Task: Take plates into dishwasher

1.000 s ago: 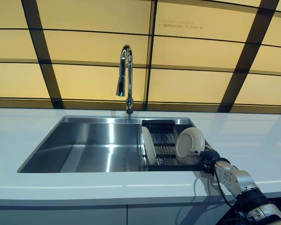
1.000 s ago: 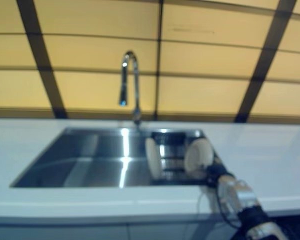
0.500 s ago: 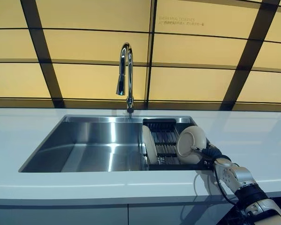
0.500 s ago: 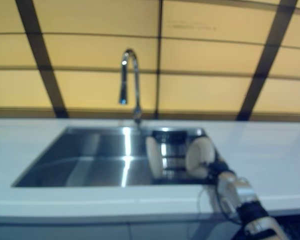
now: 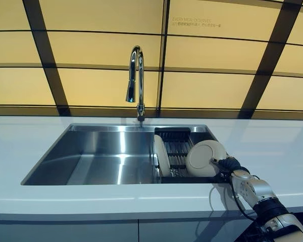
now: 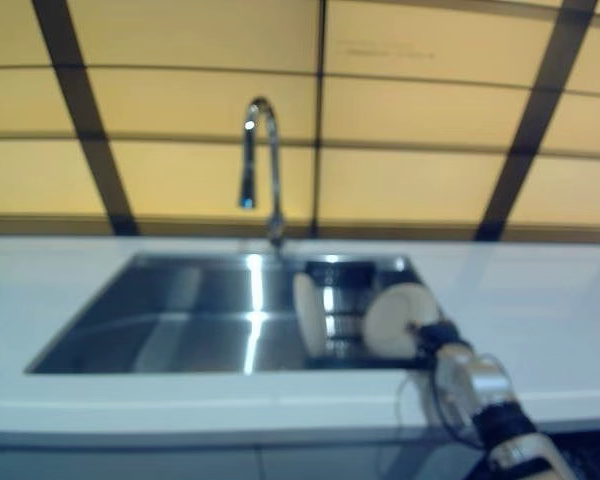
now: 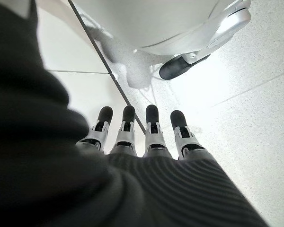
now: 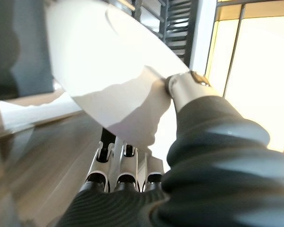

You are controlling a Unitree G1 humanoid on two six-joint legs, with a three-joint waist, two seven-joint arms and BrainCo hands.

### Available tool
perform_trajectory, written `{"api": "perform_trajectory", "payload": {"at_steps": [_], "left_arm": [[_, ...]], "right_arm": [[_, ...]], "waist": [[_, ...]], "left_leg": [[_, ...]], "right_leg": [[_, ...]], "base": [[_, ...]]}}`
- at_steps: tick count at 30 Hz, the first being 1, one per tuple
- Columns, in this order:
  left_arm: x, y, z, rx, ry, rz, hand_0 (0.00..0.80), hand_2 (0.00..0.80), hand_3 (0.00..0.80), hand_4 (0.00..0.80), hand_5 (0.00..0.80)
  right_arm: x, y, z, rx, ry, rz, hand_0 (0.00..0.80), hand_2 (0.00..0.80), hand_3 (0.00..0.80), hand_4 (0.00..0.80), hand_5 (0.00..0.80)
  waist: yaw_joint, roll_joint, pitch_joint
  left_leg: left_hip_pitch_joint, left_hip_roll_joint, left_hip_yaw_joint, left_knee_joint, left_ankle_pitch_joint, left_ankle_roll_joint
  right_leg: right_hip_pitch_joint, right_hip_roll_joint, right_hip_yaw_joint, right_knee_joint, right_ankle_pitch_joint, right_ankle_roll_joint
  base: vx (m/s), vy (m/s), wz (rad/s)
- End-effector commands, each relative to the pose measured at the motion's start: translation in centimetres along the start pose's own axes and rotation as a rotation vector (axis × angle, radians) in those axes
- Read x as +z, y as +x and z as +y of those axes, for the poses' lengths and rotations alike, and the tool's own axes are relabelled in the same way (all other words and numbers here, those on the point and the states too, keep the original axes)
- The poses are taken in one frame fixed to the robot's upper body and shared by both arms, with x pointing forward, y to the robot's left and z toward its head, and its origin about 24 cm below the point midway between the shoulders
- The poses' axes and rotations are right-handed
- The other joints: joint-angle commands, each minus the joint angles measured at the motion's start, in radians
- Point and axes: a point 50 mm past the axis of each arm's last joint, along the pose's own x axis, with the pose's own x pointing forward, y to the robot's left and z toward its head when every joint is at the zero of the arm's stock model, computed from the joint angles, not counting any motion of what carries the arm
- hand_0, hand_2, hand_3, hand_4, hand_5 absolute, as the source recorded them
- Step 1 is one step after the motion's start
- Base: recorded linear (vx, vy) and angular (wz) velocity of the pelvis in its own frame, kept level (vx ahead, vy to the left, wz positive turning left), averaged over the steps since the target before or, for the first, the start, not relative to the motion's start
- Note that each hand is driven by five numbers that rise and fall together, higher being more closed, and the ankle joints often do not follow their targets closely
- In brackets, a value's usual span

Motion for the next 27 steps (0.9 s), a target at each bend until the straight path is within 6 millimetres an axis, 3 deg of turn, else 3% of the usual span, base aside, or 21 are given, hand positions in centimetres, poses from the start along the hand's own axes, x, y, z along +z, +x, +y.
{"api": "perform_trajectory", "payload": {"at_steps": [1, 3, 8, 9, 11, 19, 27], "left_arm": [[1.8, 0.2, 1.0, 0.012, 0.071, -0.033, 0.0, 0.0, 0.0, 0.0, 0.0], [1.8, 0.2, 1.0, 0.012, 0.071, -0.034, 0.0, 0.0, 0.0, 0.0, 0.0], [1.8, 0.2, 1.0, 0.012, 0.07, -0.034, 0.0, 0.0, 0.0, 0.0, 0.0], [1.8, 0.2, 1.0, 0.012, 0.069, -0.034, 0.0, 0.0, 0.0, 0.0, 0.0], [1.8, 0.2, 0.9, 0.012, 0.069, -0.034, 0.0, 0.0, 0.0, 0.0, 0.0], [1.8, 0.2, 0.9, 0.013, 0.07, -0.033, 0.0, 0.0, 0.0, 0.0, 0.0], [1.5, 0.2, 0.7, 0.011, 0.069, -0.033, 0.0, 0.0, 0.0, 0.0, 0.0]], "right_arm": [[3.9, 0.3, 0.6, -0.019, -0.005, -0.133, 0.461, 0.461, 0.461, 0.461, 0.461], [3.9, 0.3, 0.6, -0.018, -0.008, -0.137, 0.549, 0.549, 0.549, 0.549, 0.549], [4.0, 0.2, 0.7, -0.024, -0.019, -0.158, 0.649, 0.649, 0.649, 0.649, 0.649], [4.2, 0.2, 0.7, -0.028, -0.022, -0.165, 0.756, 0.756, 0.756, 0.756, 0.756], [4.3, 0.1, 0.7, -0.03, -0.022, -0.171, 0.8, 0.8, 0.8, 0.8, 0.8], [5.1, -0.2, 0.7, -0.035, 0.0, -0.234, 0.8, 0.8, 0.8, 0.8, 0.8], [7.9, -1.5, 0.6, -0.06, -0.002, -0.419, 0.8, 0.8, 0.8, 0.8, 0.8]], "waist": [[0.029, -0.026, 0.004], [0.029, -0.026, 0.003], [0.028, -0.026, 0.004], [0.029, -0.025, 0.004], [0.029, -0.025, 0.004], [0.029, -0.025, 0.006], [0.024, -0.024, 0.005]], "left_leg": [[-0.048, -0.047, 0.054, 0.001, -0.017, 0.036], [-0.049, -0.048, 0.053, 0.001, -0.017, 0.036], [-0.05, -0.047, 0.053, 0.001, -0.017, 0.035], [-0.05, -0.048, 0.053, 0.001, -0.016, 0.035], [-0.05, -0.048, 0.053, 0.001, -0.016, 0.035], [-0.05, -0.048, 0.051, 0.001, -0.016, 0.036], [-0.052, -0.048, 0.051, 0.001, -0.017, 0.036]], "right_leg": [[0.111, -0.018, 0.004, 0.01, -0.125, 0.063], [0.11, -0.018, 0.004, 0.009, -0.125, 0.063], [0.109, -0.018, 0.003, 0.01, -0.125, 0.063], [0.11, -0.018, 0.002, 0.01, -0.126, 0.063], [0.11, -0.019, 0.002, 0.01, -0.126, 0.063], [0.109, -0.018, 0.002, 0.011, -0.126, 0.062], [0.106, -0.018, 0.004, 0.011, -0.124, 0.065]], "base": [[0.0, 0.0, 0.0], [-0.005, -0.001, 0.02], [-0.005, -0.002, 0.05], [0.0, 0.0, 0.0], [0.0, 0.0, 0.0], [0.0, 0.0, 0.0], [0.0, 0.0, 0.0]]}}
